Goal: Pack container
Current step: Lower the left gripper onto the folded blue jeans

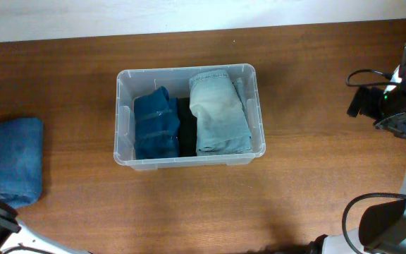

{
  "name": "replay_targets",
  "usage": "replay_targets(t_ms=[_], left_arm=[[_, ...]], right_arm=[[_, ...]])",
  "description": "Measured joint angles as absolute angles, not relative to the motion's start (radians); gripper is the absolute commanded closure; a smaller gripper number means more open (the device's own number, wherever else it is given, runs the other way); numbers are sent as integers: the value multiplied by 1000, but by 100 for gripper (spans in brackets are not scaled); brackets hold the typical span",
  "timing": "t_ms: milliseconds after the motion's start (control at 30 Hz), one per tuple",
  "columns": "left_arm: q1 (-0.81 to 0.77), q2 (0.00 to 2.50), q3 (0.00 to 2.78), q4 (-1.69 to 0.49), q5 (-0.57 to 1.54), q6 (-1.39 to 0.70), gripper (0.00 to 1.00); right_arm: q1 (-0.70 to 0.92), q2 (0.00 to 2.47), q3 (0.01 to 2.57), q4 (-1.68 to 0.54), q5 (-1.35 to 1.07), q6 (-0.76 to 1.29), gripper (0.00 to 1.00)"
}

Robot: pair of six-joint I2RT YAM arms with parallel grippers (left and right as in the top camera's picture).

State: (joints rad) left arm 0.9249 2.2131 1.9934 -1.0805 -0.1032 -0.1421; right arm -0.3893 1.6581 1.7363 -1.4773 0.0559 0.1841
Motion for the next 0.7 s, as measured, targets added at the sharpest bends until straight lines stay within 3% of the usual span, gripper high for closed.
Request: replay_targets(t_ms=[700], left_arm=[[869, 2328, 1988, -1075, -96, -71, 13]], right_arm=[[-389, 1658, 1736, -1477, 56, 184, 2]])
